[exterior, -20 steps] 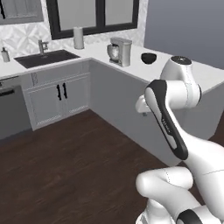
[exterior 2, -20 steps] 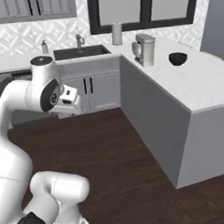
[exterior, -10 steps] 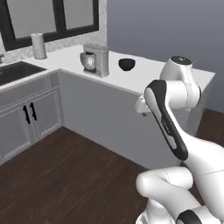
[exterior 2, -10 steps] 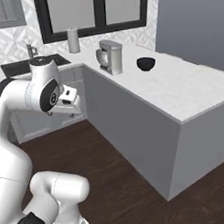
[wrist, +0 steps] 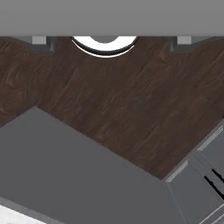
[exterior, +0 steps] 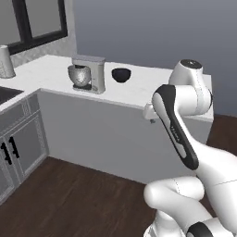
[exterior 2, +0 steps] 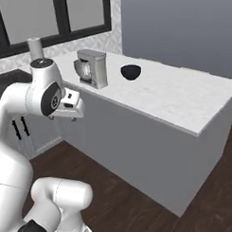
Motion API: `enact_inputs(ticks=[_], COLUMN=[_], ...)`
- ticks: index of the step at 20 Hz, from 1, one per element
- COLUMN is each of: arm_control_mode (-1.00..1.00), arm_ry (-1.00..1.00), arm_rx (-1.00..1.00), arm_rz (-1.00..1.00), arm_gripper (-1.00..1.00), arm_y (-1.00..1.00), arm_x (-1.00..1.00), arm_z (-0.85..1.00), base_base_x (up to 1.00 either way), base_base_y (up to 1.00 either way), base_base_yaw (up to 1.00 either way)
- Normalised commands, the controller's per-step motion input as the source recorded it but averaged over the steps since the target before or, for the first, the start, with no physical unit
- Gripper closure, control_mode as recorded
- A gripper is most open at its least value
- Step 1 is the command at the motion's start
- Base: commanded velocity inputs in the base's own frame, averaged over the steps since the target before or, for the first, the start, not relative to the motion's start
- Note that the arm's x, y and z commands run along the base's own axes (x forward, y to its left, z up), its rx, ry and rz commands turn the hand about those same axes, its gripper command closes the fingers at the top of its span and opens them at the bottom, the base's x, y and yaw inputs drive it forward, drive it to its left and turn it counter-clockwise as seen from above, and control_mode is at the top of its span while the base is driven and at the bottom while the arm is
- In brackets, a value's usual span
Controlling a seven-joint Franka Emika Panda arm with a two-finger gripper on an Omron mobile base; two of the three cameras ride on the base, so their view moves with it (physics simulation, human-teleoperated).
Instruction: Navigate to the stand mixer.
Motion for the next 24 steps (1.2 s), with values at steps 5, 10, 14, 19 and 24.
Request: enact_inputs(ticks=[5, 10, 14, 19, 24], arm_control_mode=[1.00, 1.00, 1.00, 1.00, 1.00], arm_ry=[0.00, 0.00, 0.00, 0.00, 0.00], arm_rx=[0.00, 0.00, 0.00, 0.00, 0.00], arm_rz=[0.00, 0.00, 0.00, 0.00, 0.00], arm_gripper=[-1.00, -1.00, -1.00, -1.00, -1.00], arm_y=[0.00, 0.00, 0.00, 0.00, 0.00], arm_x=[0.00, 0.00, 0.00, 0.00, 0.00], arm_z=[0.00, 0.00, 0.00, 0.00, 0.00], base_base_x=[1.00, 0.94, 0.92, 0.88, 0.86], base_base_y=[1.00, 1.00, 1.00, 1.00, 0.95], base_base_yaw=[-0.44, -0.38, -0.37, -0.37, -0.40])
